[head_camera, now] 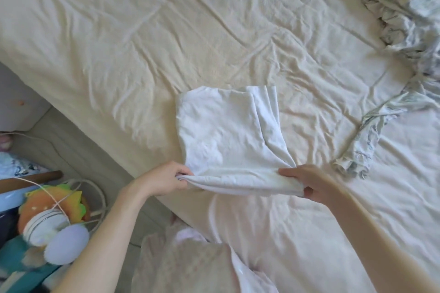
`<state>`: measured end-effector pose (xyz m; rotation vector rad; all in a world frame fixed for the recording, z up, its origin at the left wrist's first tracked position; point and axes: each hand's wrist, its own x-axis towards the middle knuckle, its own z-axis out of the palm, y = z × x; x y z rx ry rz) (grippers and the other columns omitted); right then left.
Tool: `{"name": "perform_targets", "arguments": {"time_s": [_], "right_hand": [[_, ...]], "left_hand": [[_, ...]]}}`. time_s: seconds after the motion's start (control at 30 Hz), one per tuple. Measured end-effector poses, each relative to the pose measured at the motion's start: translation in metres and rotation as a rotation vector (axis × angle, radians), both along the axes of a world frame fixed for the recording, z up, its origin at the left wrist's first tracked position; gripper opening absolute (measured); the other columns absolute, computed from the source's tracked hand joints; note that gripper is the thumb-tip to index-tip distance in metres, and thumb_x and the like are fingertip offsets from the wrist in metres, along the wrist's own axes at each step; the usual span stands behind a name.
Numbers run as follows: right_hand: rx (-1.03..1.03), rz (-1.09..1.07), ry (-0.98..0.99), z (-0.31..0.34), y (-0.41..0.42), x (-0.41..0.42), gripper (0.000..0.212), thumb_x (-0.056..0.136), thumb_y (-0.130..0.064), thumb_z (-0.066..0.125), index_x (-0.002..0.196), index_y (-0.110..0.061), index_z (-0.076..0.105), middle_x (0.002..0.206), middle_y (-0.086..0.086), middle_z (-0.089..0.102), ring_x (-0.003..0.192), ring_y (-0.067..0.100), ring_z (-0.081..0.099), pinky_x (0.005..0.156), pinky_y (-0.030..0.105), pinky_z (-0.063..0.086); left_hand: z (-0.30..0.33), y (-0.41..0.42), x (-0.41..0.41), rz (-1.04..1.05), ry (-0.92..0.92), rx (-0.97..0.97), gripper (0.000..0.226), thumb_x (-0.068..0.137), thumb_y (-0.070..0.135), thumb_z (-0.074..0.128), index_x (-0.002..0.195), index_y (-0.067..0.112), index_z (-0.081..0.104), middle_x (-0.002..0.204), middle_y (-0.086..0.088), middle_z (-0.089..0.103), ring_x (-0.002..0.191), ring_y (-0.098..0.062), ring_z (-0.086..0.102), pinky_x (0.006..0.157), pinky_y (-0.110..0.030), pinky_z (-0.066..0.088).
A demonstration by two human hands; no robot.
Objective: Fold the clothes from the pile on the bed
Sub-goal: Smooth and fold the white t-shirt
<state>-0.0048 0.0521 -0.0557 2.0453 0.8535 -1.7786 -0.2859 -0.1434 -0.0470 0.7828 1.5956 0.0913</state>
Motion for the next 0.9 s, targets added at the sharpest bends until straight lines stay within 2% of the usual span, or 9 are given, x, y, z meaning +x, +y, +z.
{"name": "perform_targets", "arguments": {"time_s": [0.13, 0.23, 0.33, 0.43, 0.53, 0.63, 0.73, 0.8, 0.9], "right_hand": [[0.129, -0.006, 0.080, 0.011, 0.029, -0.022, 0.015, 0.082, -0.006, 0.069, 0.070, -0.003, 0.061, 0.050, 0.007, 0.056, 0.040, 0.013, 0.054, 0.039, 0.020, 0.047], [0.199, -0.077, 0.146, 0.016, 0.063, -0.056, 0.012, 0.085, -0.003, 0.064, 0.075, -0.004, 0.058, 0.051, 0.006, 0.060, 0.039, 0.010, 0.059, 0.039, 0.019, 0.048], [0.250, -0.076, 0.162, 0.015, 0.097, -0.092, 0.008, 0.086, -0.004, 0.062, 0.078, -0.003, 0.060, 0.070, 0.008, 0.064, 0.046, 0.010, 0.063, 0.041, 0.018, 0.047], [0.294, -0.025, 0.142, 0.008, 0.116, -0.125, 0.012, 0.090, -0.017, 0.057, 0.082, -0.008, 0.061, 0.075, 0.006, 0.063, 0.047, 0.010, 0.060, 0.042, 0.019, 0.047], [0.490, 0.215, 0.060, -0.010, 0.114, -0.145, 0.037, 0.095, -0.039, 0.046, 0.109, -0.008, 0.061, 0.092, 0.006, 0.062, 0.078, 0.019, 0.060, 0.072, 0.030, 0.051], [0.882, 0.575, -0.015, -0.026, 0.083, -0.144, 0.050, 0.096, -0.040, 0.046, 0.137, -0.012, 0.045, 0.134, 0.012, 0.048, 0.122, 0.026, 0.047, 0.102, 0.040, 0.038], [1.212, 1.052, 0.050, -0.035, 0.043, -0.137, 0.050, 0.096, -0.035, 0.048, 0.142, -0.016, 0.042, 0.149, 0.014, 0.035, 0.140, 0.032, 0.027, 0.110, 0.048, 0.024], [1.244, 1.273, 0.135, -0.046, 0.023, -0.135, 0.052, 0.096, -0.037, 0.049, 0.144, -0.018, 0.040, 0.154, 0.013, 0.027, 0.144, 0.033, 0.019, 0.114, 0.054, 0.010], [1.178, 1.403, 0.156, -0.064, 0.012, -0.139, 0.056, 0.095, -0.047, 0.040, 0.146, -0.024, 0.035, 0.156, 0.011, 0.022, 0.145, 0.033, 0.015, 0.112, 0.059, 0.004]], "left_hand": [[0.006, 0.013, -0.017, 0.208, 0.203, 0.199, 0.016, 0.087, 0.014, 0.060, 0.087, 0.030, 0.064, 0.077, 0.014, 0.065, 0.070, -0.004, 0.057, 0.058, -0.012, 0.037], [0.003, 0.034, -0.037, 0.398, 0.316, 0.316, 0.012, 0.087, 0.013, 0.061, 0.091, 0.025, 0.062, 0.076, 0.012, 0.063, 0.065, -0.005, 0.055, 0.060, -0.017, 0.039], [-0.006, 0.064, -0.057, 0.595, 0.349, 0.435, 0.014, 0.090, 0.016, 0.059, 0.091, 0.030, 0.060, 0.078, 0.003, 0.063, 0.070, -0.011, 0.055, 0.065, -0.026, 0.042], [-0.020, 0.094, -0.068, 0.966, 0.263, 0.452, 0.016, 0.090, 0.029, 0.060, 0.105, 0.026, 0.057, 0.098, -0.008, 0.062, 0.088, -0.020, 0.059, 0.077, -0.035, 0.046], [-0.041, 0.103, -0.060, 1.061, 0.050, 0.264, 0.038, 0.091, 0.034, 0.060, 0.119, 0.009, 0.055, 0.116, -0.010, 0.063, 0.104, -0.026, 0.062, 0.085, -0.037, 0.049], [-0.055, 0.086, -0.037, 0.930, 0.187, 0.248, 0.032, 0.089, 0.030, 0.062, 0.112, 0.008, 0.054, 0.106, -0.001, 0.062, 0.091, -0.015, 0.060, 0.072, -0.014, 0.046], [-0.059, 0.068, -0.019, 0.881, 0.340, 0.332, 0.018, 0.091, 0.028, 0.059, 0.090, 0.015, 0.047, 0.078, 0.008, 0.051, 0.067, 0.003, 0.049, 0.053, -0.005, 0.034], [-0.063, 0.061, -0.011, 0.859, 0.346, 0.371, 0.023, 0.093, 0.025, 0.056, 0.079, 0.016, 0.040, 0.066, 0.007, 0.039, 0.055, -0.002, 0.040, 0.052, -0.012, 0.033], [-0.066, 0.056, -0.012, 0.878, 0.337, 0.413, 0.025, 0.094, 0.024, 0.054, 0.084, 0.003, 0.045, 0.066, 0.000, 0.040, 0.060, -0.011, 0.038, 0.057, -0.024, 0.034]]}}
